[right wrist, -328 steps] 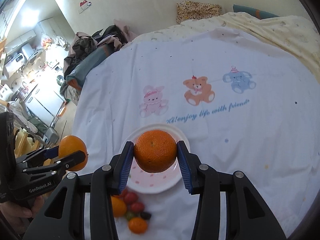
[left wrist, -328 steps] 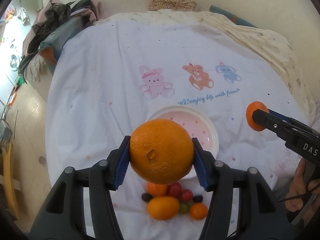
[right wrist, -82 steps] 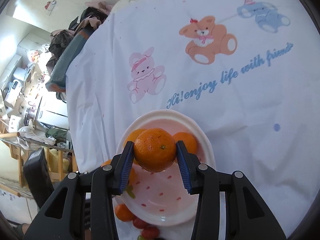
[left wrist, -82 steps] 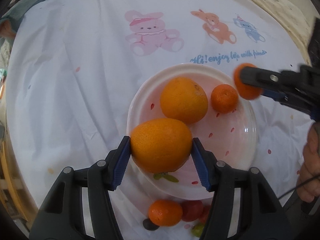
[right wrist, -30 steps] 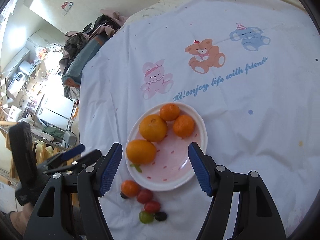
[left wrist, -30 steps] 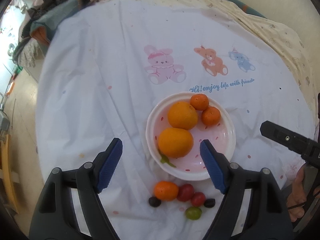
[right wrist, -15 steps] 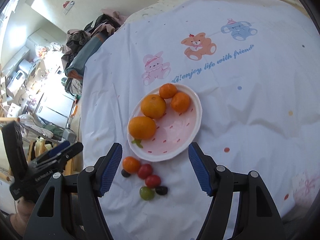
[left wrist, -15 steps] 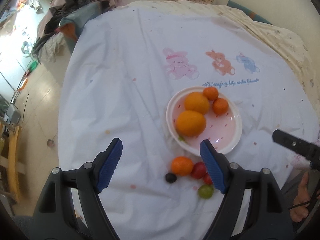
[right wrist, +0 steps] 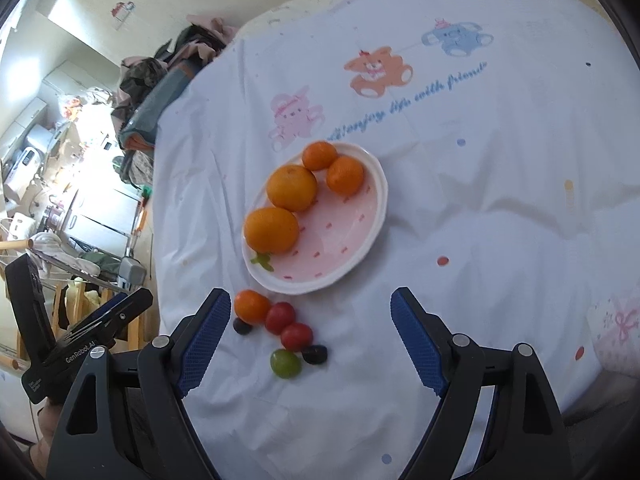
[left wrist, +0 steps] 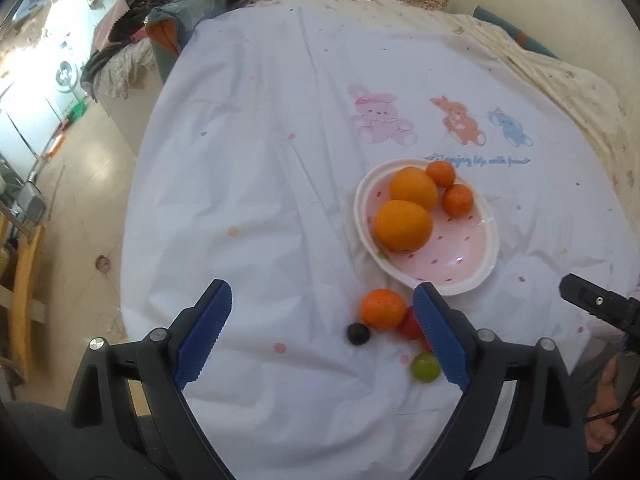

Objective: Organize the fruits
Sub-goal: 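Grasp a dark grape with the right tool while the left tool grasps a mandarin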

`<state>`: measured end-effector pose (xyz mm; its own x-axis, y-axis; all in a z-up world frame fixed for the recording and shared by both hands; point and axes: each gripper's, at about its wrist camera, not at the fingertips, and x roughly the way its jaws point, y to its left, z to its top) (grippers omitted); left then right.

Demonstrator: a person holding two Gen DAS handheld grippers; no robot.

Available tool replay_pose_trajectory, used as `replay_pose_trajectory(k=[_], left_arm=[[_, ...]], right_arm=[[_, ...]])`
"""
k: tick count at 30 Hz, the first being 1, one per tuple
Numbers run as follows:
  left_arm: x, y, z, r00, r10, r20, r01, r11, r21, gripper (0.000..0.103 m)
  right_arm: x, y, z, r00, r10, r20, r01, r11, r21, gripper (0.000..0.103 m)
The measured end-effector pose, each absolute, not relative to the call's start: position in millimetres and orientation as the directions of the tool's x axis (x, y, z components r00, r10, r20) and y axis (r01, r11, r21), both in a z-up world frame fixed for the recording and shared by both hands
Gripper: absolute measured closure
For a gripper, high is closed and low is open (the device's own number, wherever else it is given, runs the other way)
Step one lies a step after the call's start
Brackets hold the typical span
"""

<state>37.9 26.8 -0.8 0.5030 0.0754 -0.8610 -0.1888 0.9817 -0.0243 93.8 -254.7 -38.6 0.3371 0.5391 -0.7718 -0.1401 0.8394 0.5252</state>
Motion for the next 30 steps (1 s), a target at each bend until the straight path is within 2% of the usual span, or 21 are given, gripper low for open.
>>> replay_pose_trajectory(k=[3, 8, 10, 11, 13, 16, 21, 23, 27, 30], left_arm=[[39.6, 27.3, -6.0, 0.486, 0.141, -0.863, -0.214, 0.976, 0.04, 0.013], [44.0, 35.6, -14.1, 0.452, 0.077, -0.888, -0.233, 0.972, -0.035, 0.013], [46.6, 38.6, -15.3, 0.445, 0.077, -0.892, -0.243, 0.969, -0.038, 0.013], [47.7, 39.8, -16.2, 0.44, 0.074, -0.895, -0.25, 0.967, -0.043, 0.013], [48.0, 41.4, -18.1, 0.431, 0.052, -0.901, -0.262, 0.963, -0.07, 0.013], [48.4, 40.9, -18.0, 0.432, 0.043, -0.901, -0.258, 0.963, -0.078, 0.013], [50.9, 42.9, -16.4, 0.439, 0.022, -0.898, -0.26, 0.96, -0.104, 0.013], [51.7, 43.9, -17.0, 0.433, 0.022, -0.901, -0.261, 0.96, -0.102, 0.013], [52.5, 45.7, -20.9, 0.416, 0.005, -0.909, -0.268, 0.956, -0.117, 0.013], [52.0, 45.3, -22.9, 0.412, 0.004, -0.911, -0.267, 0.957, -0.116, 0.013]], right_arm=[[94.1, -255.5, -55.0, 0.283, 0.505, -0.815, -0.106, 0.861, 0.497, 0.018], [100.8, -245.4, -85.4, 0.134, 0.533, -0.835, -0.074, 0.846, 0.528, 0.022], [101.1, -234.4, -95.9, 0.079, 0.532, -0.843, -0.096, 0.846, 0.524, 0.035], [100.8, -226.7, -100.4, 0.051, 0.525, -0.85, -0.119, 0.848, 0.517, 0.038], [98.4, -211.8, -106.9, 0.009, 0.497, -0.868, -0.173, 0.855, 0.488, 0.059], [94.5, -189.1, -114.9, -0.013, 0.41, -0.912, -0.265, 0.878, 0.398, 0.06], [95.4, -171.5, -121.3, -0.02, 0.383, -0.923, -0.313, 0.875, 0.37, 0.061], [96.3, -167.6, -125.4, -0.03, 0.388, -0.921, -0.315, 0.871, 0.377, 0.064], [98.1, -166.3, -129.7, -0.05, 0.39, -0.92, -0.315, 0.868, 0.385, 0.077], [103.2, -175.4, -125.8, -0.046, 0.424, -0.905, -0.285, 0.862, 0.418, 0.077]])
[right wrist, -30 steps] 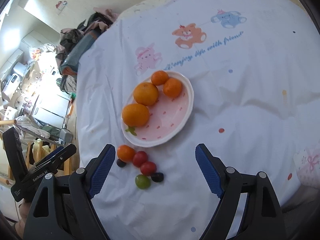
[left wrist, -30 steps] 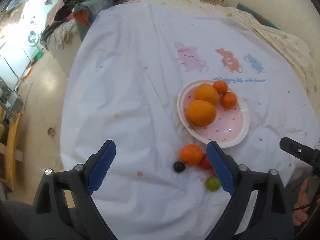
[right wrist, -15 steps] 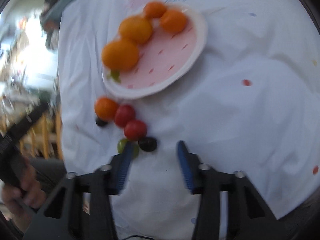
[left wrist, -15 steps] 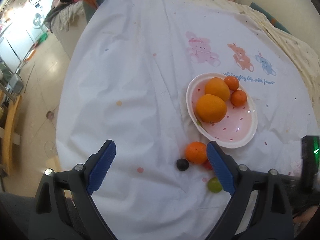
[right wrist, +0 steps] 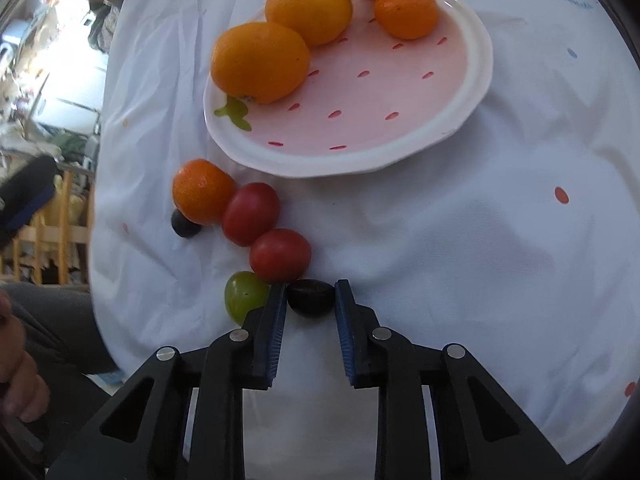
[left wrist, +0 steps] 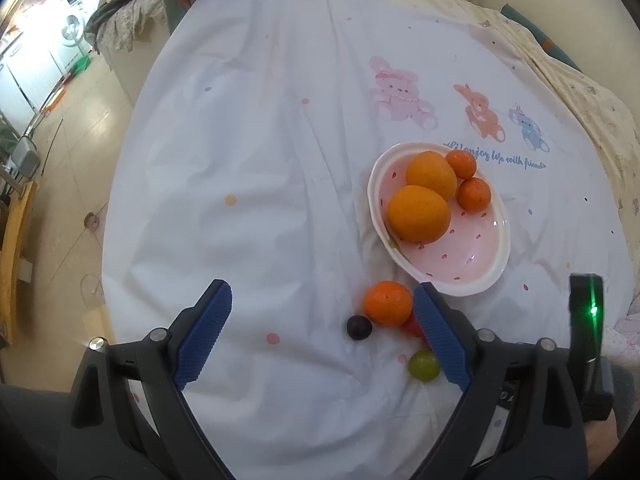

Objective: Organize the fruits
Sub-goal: 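Grasp a dark grape with the right tool while the left tool grasps a mandarin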

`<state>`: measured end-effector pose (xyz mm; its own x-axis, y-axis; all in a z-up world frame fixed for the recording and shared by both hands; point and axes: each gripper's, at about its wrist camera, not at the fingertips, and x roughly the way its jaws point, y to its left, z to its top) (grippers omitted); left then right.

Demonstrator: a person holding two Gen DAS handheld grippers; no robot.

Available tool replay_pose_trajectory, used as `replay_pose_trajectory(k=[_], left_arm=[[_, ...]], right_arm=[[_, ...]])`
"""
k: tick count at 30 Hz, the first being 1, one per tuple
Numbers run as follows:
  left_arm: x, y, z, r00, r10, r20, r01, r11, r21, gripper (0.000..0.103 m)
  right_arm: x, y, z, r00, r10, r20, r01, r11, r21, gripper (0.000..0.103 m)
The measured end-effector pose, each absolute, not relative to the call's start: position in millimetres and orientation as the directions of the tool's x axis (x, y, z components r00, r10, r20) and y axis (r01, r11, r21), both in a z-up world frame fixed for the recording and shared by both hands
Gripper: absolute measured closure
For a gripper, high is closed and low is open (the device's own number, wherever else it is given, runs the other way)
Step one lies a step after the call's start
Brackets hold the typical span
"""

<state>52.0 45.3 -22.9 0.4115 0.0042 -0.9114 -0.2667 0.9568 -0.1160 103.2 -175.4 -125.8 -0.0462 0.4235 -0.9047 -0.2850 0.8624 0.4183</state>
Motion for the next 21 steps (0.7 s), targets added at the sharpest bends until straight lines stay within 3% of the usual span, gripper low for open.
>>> replay_pose_trajectory(k=[13, 19, 21], left_arm=[[57.5, 33.5, -57.5, 0.299, -0.032, -0.954, -0.215, 0.971, -0.1, 0.016], [67.1, 2.9, -80.6, 0.245, -0.039, -0.969, -0.118, 0.991, -0.069, 0.028], [73.4, -7.8, -86.3, 0.23, -0.052, -0.972, -0.076, 0.995, -0.071, 0.046]], right_arm=[[107.9, -229.2, -80.7, 0.141, 0.544, -0.827, -0.171, 0.837, 0.52, 0.077], [113.5, -239.5, -80.0, 0.174, 0.555, -0.814, -0.116, 0.832, 0.543, 0.077], [114.4, -246.2, -79.5, 0.175, 0.567, -0.805, -0.103, 0.824, 0.558, 0.077]])
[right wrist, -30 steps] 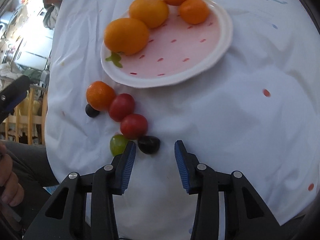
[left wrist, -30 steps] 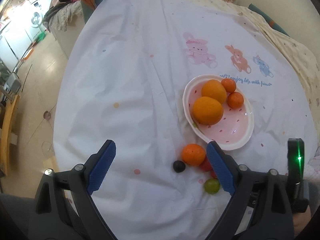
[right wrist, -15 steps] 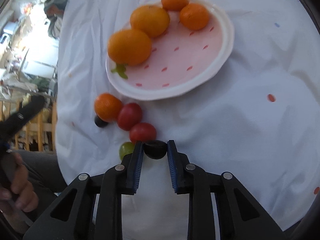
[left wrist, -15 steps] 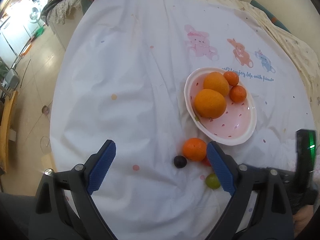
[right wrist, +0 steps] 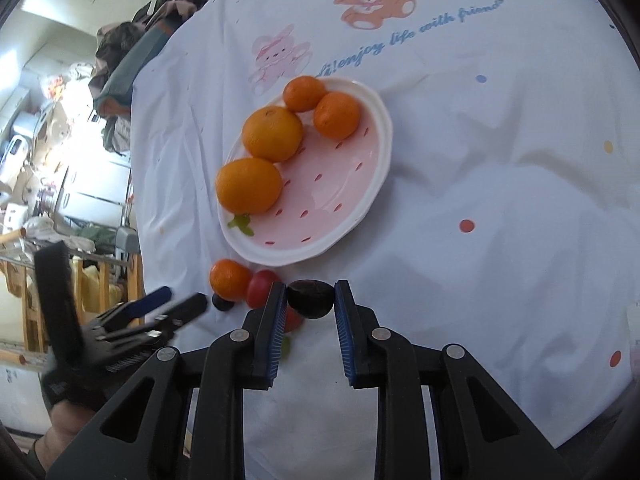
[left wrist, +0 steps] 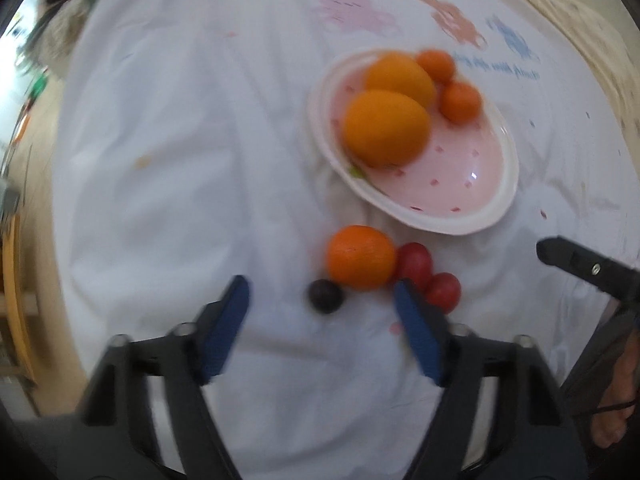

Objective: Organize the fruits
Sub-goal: 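Grasp a dark grape with the right tool while the left tool grasps a mandarin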

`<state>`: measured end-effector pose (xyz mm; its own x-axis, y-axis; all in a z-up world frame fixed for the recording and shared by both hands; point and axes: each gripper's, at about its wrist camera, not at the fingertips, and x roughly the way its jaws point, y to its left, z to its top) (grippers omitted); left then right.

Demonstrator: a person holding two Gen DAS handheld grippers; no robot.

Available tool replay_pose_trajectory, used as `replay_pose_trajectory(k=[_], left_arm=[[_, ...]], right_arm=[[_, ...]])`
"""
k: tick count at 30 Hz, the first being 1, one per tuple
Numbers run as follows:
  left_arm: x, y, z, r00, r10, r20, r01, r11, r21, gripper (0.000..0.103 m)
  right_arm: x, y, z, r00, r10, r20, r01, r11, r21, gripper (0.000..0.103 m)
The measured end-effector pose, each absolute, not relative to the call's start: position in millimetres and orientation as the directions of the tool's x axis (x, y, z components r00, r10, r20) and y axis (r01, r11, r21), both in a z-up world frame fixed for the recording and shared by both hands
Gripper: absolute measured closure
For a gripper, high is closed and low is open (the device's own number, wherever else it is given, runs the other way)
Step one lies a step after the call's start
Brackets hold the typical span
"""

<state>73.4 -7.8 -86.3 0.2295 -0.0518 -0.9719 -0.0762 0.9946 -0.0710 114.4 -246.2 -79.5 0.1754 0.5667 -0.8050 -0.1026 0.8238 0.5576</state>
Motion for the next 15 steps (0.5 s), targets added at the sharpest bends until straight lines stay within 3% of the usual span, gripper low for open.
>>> replay_pose_trajectory(k=[2, 9, 11, 15], left_arm=[[79.7, -11.0, -91.2, 0.221, -0.083, -0.972, -0.07, 0.992, -0.1, 0.052], [93.7, -4.2, -106.7, 0.181, -0.177, -0.967, -0.132, 0.97, -0.202, 0.054], [95.4, -6.8, -109.6, 0.173, -0.204, -0.964, -0.124, 0.966, -0.227, 0.066], [95.1, -16.1, -105.0, 0.189, -0.173, -0.967, -0.075, 0.979, -0.19, 0.069]], right_arm=[[114.3, -244.2, -80.0, 0.18, 0.571, -0.801, -0.099, 0.821, 0.562, 0.077], [116.2, -245.3, -77.2, 0.201, 0.544, -0.815, -0.108, 0.839, 0.533, 0.077], [117.7, -244.0, -77.4, 0.205, 0.536, -0.819, -0.109, 0.844, 0.525, 0.077], [118.6, -243.4, -77.5, 0.207, 0.528, -0.824, -0.109, 0.849, 0.517, 0.077]])
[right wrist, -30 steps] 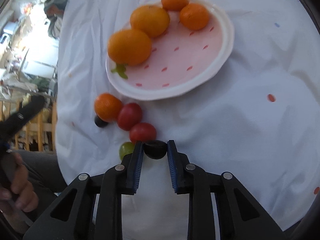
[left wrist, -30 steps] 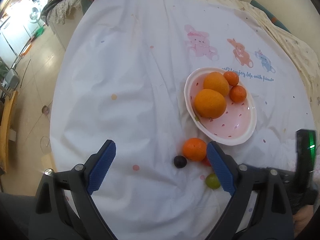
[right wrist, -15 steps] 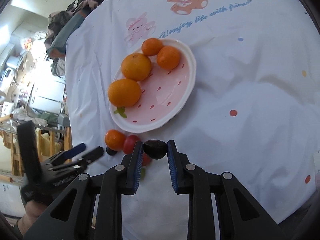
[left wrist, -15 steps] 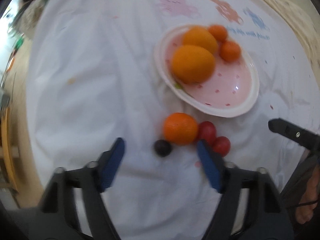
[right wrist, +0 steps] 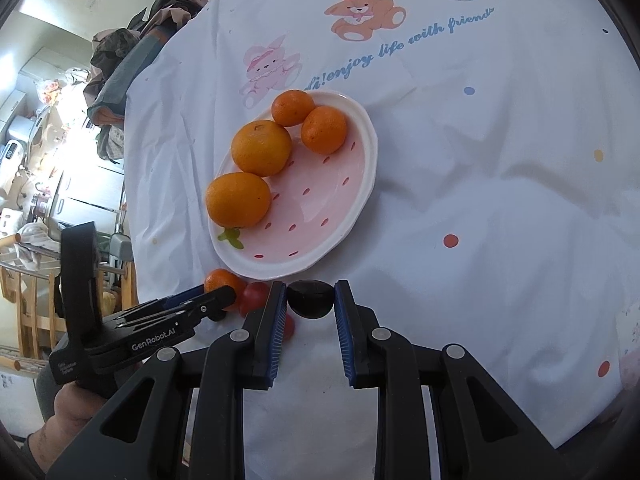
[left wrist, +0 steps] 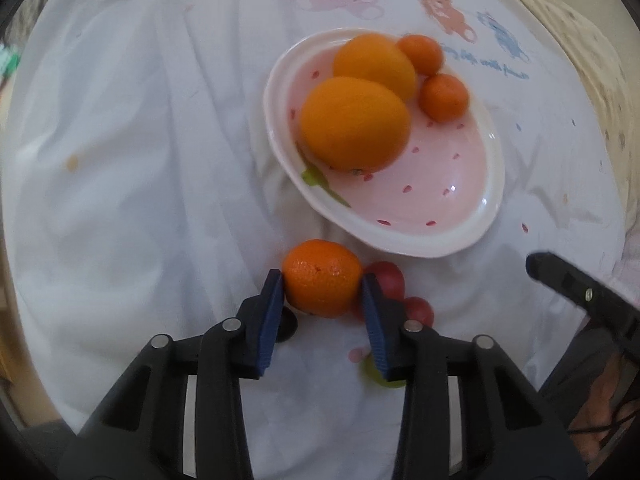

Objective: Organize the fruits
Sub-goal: 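Grasp a dark grape with the right tool while the left tool grasps a mandarin, then carry the grape and mandarin over the pink plate and open both tools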

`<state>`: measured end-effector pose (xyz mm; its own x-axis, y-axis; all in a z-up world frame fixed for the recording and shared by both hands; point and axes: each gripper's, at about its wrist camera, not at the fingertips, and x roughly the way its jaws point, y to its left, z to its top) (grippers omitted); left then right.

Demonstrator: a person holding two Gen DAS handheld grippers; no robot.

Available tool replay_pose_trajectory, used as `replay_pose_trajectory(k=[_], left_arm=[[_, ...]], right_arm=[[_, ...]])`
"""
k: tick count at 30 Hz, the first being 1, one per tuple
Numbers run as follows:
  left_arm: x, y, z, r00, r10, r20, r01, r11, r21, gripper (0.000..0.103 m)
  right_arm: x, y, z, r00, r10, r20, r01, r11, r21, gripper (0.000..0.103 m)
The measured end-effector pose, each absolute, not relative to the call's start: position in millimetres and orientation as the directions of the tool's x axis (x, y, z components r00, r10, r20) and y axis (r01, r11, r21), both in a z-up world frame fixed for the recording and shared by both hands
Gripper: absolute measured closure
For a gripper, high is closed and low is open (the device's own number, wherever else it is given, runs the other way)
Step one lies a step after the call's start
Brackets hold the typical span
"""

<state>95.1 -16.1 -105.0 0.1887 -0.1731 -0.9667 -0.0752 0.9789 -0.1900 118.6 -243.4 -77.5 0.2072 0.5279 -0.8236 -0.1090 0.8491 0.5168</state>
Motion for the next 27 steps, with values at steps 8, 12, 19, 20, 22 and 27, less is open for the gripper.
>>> replay_pose_trajectory(k=[8, 12, 19, 20, 22, 27], left_arm=[[85.7, -7.5, -84.1, 0.259, -0.123, -0.958, -0.104, 0.983, -0.154, 0.069], [79.5, 3.1, -79.1, 0.288, -0.079, -0.954, -0.138, 0.983, -0.123, 0.069], [67.1, 13.8, -64.4, 0.342, -0.013, -0.94, -0.154, 0.986, -0.07, 0.069], [65.4, 15.1, -61.1, 0.351, -0.005, -0.936, -0.156, 0.986, -0.064, 0.069], [63.3, 17.3, -54.1, 0.37, 0.004, -0.929, -0.161, 0.985, -0.06, 0.069], [64.8, 19.9, -28.5, 0.421, 0.011, -0.907, -0.159, 0.985, -0.062, 0.069]], right_arm=[[115.9, -245.0, -75.4, 0.219, 0.522, -0.824, -0.115, 0.853, 0.509, 0.077], [115.5, -244.2, -74.7, 0.222, 0.521, -0.824, -0.114, 0.853, 0.509, 0.077], [112.2, -243.7, -69.4, 0.238, 0.525, -0.817, -0.118, 0.851, 0.512, 0.077], [111.9, -243.8, -68.0, 0.242, 0.526, -0.815, -0.119, 0.85, 0.513, 0.077], [111.7, -244.0, -65.2, 0.249, 0.531, -0.81, -0.124, 0.847, 0.517, 0.077], [113.5, -248.2, -49.7, 0.295, 0.553, -0.779, -0.145, 0.832, 0.536, 0.077]])
